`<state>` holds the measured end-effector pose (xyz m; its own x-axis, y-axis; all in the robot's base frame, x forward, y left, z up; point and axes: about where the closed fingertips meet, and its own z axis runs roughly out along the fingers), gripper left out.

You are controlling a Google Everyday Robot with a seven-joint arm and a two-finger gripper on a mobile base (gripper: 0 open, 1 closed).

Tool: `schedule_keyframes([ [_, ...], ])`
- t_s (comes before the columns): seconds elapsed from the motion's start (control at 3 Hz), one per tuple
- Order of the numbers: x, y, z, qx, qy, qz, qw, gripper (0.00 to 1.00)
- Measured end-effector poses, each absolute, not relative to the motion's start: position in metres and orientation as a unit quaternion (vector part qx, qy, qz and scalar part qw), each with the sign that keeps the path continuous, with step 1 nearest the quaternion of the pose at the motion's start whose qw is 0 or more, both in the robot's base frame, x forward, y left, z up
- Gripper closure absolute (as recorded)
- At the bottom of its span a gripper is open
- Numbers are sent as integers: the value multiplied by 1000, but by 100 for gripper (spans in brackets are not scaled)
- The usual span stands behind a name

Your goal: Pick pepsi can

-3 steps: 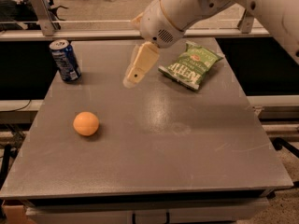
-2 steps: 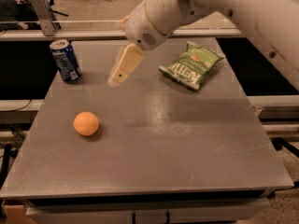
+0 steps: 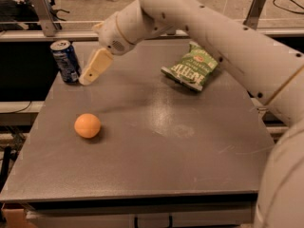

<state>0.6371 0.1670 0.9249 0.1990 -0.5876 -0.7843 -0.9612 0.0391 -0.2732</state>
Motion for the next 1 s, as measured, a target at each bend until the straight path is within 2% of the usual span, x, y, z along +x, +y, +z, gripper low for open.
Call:
schedule_keyframes([
  [1.0, 675, 236, 885, -603, 597, 283, 447, 0],
])
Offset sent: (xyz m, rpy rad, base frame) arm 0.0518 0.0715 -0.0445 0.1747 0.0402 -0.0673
